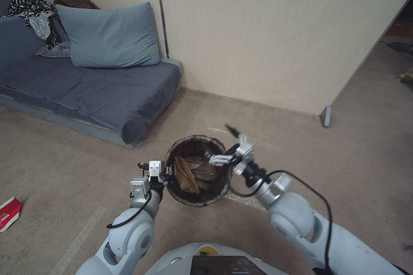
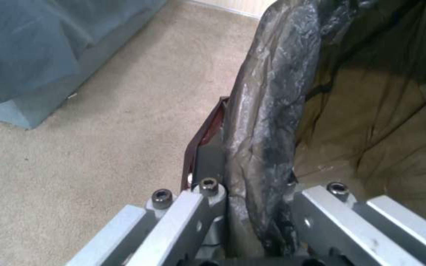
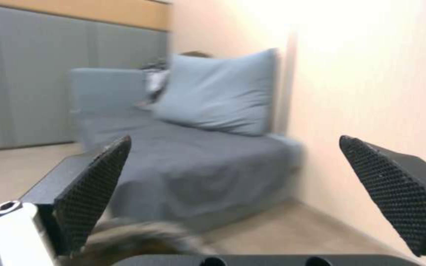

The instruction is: Pick up the trash bin, then pick up the garbage from the floor and place it into the trash bin.

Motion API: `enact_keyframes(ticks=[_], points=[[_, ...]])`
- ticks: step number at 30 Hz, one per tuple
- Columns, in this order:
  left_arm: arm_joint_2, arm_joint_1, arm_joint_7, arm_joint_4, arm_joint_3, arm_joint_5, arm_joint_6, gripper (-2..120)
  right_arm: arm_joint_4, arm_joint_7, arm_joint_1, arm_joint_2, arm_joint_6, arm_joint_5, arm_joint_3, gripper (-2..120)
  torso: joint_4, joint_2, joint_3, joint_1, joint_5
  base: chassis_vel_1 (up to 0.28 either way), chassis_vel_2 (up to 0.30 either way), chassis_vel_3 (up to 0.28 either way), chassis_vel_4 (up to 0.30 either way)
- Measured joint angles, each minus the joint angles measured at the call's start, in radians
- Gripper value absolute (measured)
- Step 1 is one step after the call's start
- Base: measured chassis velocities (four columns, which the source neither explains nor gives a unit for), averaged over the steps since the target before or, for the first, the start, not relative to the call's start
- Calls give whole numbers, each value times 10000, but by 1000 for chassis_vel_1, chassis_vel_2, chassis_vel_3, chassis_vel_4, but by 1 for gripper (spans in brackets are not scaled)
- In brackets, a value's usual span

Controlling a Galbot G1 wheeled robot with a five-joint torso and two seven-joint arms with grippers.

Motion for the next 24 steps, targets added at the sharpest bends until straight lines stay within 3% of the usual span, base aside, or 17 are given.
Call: enact_keyframes(ticks=[1, 4, 8, 12, 16, 22, 24], points=[[0, 0, 0, 0, 0, 0, 0, 4, 0, 0, 0, 0, 0, 0, 0, 100, 0, 0, 0, 0, 0, 0, 0, 0, 0], [-2, -6, 4, 8, -1, 24, -27, 4, 322, 699, -700, 286, -300, 15, 1425, 100, 4, 0, 0, 0, 0, 0, 0, 0, 0], [-25, -8, -8, 14, -41, 45, -70, 4, 589, 1139, -1326, 743, -827, -148, 2507, 100, 2, 0, 0, 0, -1, 0, 0, 0, 0], [-55, 17, -51, 41, -155, 144, -95, 4, 648, 1292, -1788, 1210, -1177, -521, 3168, 100, 4, 0, 0, 0, -1, 0, 0, 0, 0], [-64, 54, -62, 45, -260, 248, -120, 4, 586, 1365, -2253, 1637, -1275, -1016, 3536, 100, 4, 0, 0, 0, -2, 0, 0, 0, 0], [-66, 114, -115, 23, -451, 318, -163, 4, 110, 1623, -3615, 3119, -866, -2654, 3780, 100, 2, 0, -1, 0, -2, 0, 0, 0, 0], [-71, 116, -115, 22, -459, 326, -168, 4, 68, 1629, -3716, 3235, -810, -2736, 3779, 100, 2, 0, 0, 0, -4, 0, 0, 0, 0]])
